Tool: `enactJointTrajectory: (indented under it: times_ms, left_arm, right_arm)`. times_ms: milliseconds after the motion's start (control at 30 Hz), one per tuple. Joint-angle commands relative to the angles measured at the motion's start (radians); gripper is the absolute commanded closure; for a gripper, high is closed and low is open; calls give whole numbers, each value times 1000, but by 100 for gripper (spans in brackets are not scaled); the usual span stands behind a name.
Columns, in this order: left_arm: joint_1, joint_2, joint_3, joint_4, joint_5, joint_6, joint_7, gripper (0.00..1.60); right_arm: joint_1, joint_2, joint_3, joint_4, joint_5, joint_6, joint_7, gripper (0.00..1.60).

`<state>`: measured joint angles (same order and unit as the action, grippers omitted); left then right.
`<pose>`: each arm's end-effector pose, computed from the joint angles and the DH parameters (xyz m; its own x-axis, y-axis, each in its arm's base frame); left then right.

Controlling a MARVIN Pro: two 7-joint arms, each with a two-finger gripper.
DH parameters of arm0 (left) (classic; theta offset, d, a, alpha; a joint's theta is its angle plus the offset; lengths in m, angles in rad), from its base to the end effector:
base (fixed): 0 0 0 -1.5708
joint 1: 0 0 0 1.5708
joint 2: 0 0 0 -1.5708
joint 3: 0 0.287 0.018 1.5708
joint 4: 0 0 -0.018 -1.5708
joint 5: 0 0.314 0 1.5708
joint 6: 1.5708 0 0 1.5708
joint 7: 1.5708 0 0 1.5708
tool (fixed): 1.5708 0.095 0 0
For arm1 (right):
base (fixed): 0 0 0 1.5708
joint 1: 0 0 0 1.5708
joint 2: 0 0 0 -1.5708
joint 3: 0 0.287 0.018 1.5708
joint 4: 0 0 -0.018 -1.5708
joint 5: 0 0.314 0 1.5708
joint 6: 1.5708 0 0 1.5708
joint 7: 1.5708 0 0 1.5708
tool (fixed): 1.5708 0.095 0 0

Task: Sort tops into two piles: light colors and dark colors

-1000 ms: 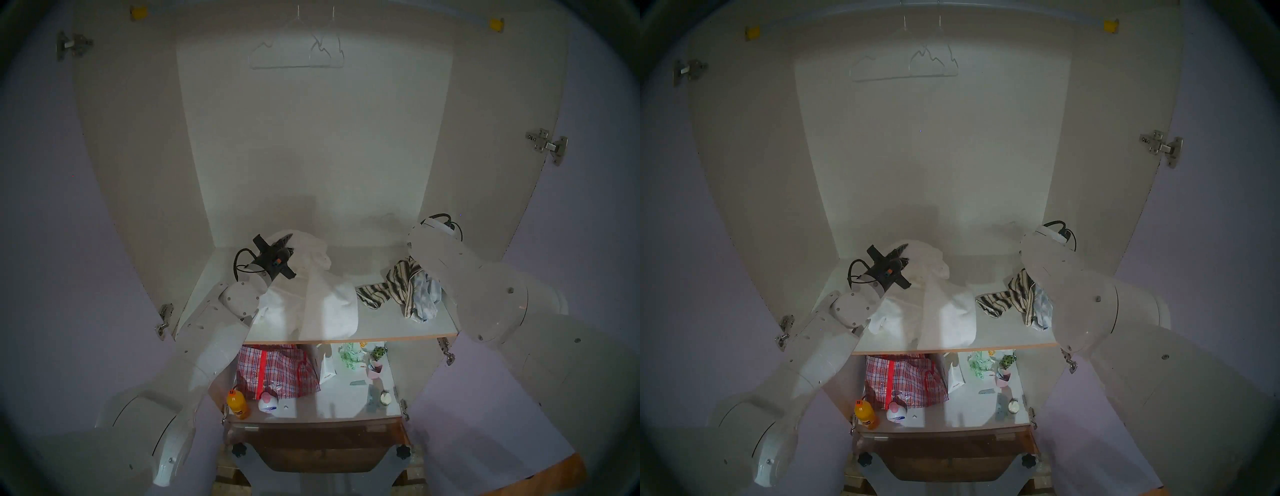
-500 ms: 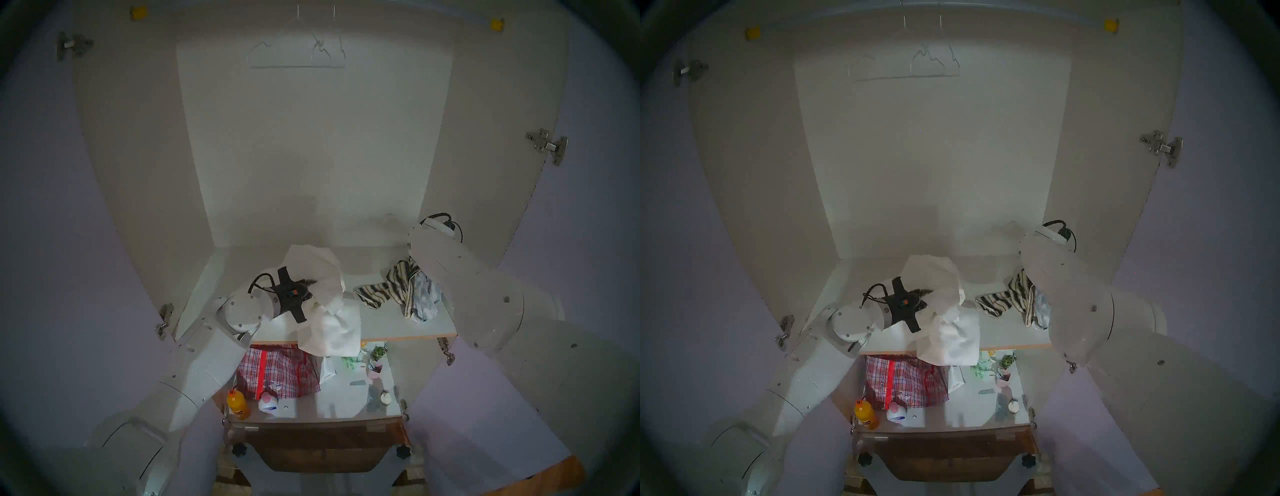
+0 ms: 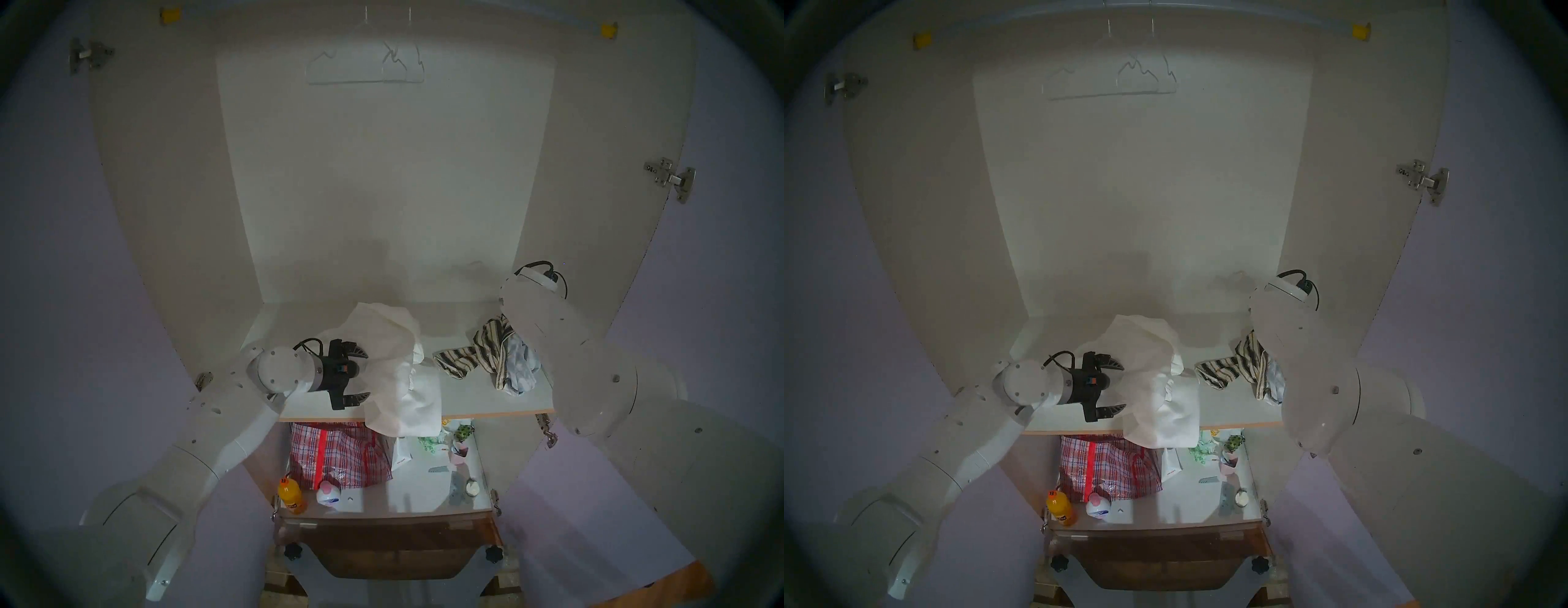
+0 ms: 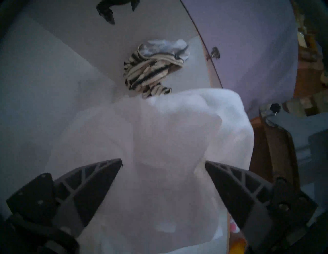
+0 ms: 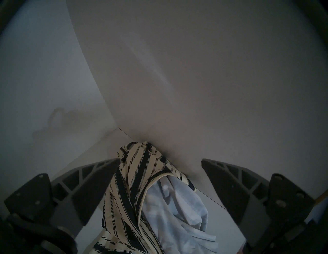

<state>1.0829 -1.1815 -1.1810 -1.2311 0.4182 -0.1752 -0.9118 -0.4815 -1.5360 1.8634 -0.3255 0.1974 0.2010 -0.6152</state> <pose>0.4958 -0.0171 -0.2927 -0.3417 -0.7339 0.5870 -0.8053 -0.0934 -0.5855 0.6296 -0.1010 -0.2363 0.2874 -0.4606 0.8398 -0.6935 -0.7048 -0.1493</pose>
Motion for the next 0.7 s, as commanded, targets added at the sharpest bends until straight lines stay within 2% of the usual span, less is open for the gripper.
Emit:
enactJointTrajectory:
  times_ms: [0,133,300,500,633,667]
  left_arm:
    - [-84,-15,-33,-52,-68,-19,-70,0]
    - [-124,-36,-28,-2,-45,-26,-73,0]
    - [-202,-76,34,149,-22,-56,-107,0]
    - [-295,-115,149,350,74,-134,-5,0]
    - [-334,-131,197,453,89,-189,73,0]
    - [-337,-132,205,463,97,-207,94,74]
  right_arm:
    - [14,-3,-3,-51,-2,9,-2,0]
    - [1,-6,-3,-77,-2,20,-3,0]
    - [-37,-17,-2,-153,-1,55,-4,0]
    - [-112,-37,-3,-299,4,121,1,0]
    - [-164,-49,-6,-401,10,175,8,0]
    - [-167,-50,-6,-408,11,178,8,0]
